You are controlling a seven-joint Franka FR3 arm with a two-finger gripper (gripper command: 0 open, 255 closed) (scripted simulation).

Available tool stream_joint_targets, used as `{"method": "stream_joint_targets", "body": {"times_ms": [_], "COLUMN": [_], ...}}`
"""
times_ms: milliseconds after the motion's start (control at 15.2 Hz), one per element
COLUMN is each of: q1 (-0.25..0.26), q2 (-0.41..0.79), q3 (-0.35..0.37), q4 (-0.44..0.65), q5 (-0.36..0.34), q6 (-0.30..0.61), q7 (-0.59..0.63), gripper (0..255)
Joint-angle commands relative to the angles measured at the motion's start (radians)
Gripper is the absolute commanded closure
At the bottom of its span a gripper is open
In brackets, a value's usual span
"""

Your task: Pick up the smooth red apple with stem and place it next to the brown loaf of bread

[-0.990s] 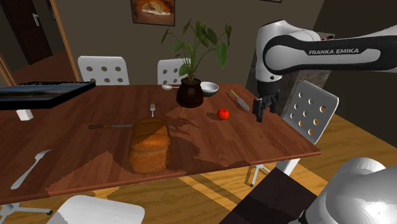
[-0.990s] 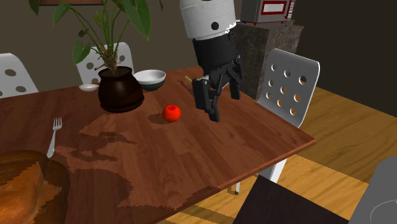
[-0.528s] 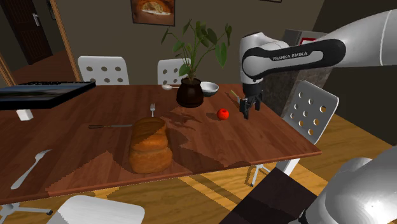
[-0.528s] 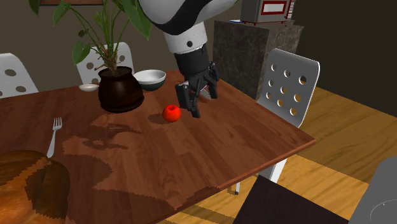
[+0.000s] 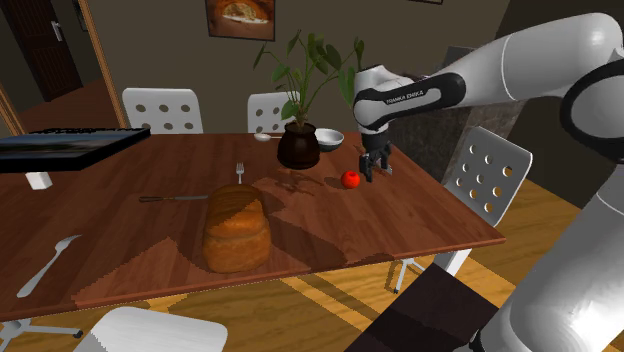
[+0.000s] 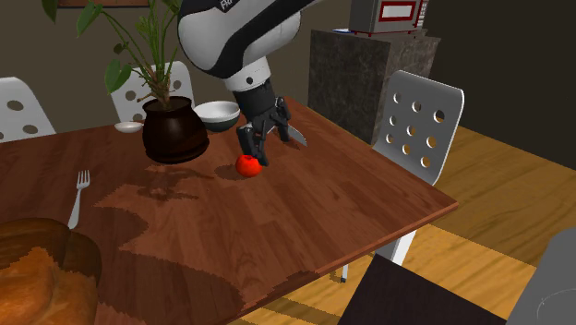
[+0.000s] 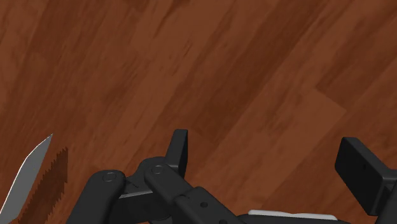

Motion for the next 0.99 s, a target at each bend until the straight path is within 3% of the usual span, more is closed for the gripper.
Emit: {"method": "stream_joint_targets", "body": {"times_ms": [0,594,924], "q1": [-0.005,-0.028,-0.036], "q2": [0.074,0.44,0.459], "q3": [-0.005,-0.008,-0.011], "q4": [0.061,0.438,0.409], "q5": [-0.004,-0.004,-0.007], "q6": [0.017,0.016,0.064], "q7": [-0.023,-0.12,-0.12], "gripper": [0,0,0]}}
